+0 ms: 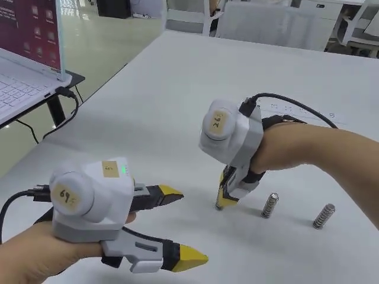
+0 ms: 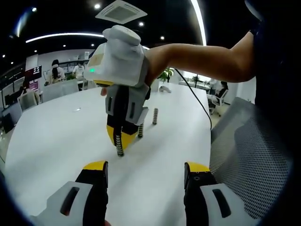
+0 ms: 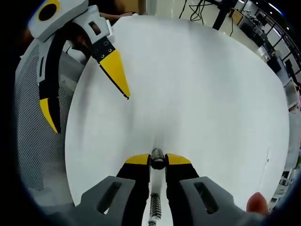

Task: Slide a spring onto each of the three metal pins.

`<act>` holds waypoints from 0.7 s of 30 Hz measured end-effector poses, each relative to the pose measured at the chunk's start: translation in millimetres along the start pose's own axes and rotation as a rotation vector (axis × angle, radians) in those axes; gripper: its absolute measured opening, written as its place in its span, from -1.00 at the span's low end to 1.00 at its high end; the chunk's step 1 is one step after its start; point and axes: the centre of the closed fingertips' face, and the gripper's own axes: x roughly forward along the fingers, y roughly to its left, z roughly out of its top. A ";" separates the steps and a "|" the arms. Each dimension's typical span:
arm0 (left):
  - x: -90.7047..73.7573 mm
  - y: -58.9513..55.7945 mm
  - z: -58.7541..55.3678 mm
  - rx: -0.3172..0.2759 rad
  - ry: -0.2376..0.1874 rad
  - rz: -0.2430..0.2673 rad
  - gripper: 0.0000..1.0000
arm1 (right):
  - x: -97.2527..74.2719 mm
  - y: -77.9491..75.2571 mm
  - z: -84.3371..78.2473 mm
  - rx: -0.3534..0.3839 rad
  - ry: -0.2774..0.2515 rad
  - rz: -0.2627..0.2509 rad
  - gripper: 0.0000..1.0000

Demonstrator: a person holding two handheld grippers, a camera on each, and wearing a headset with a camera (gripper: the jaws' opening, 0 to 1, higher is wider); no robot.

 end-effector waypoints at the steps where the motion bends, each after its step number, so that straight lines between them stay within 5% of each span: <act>1: 0.0 0.0 0.0 0.000 0.000 0.000 0.22 | 0.2 0.4 0.1 0.001 -0.001 0.002 -0.76; 21: 0.7 0.3 1.2 0.003 0.003 -0.002 0.22 | -6.0 -3.0 -3.8 0.040 -0.051 -0.021 -0.28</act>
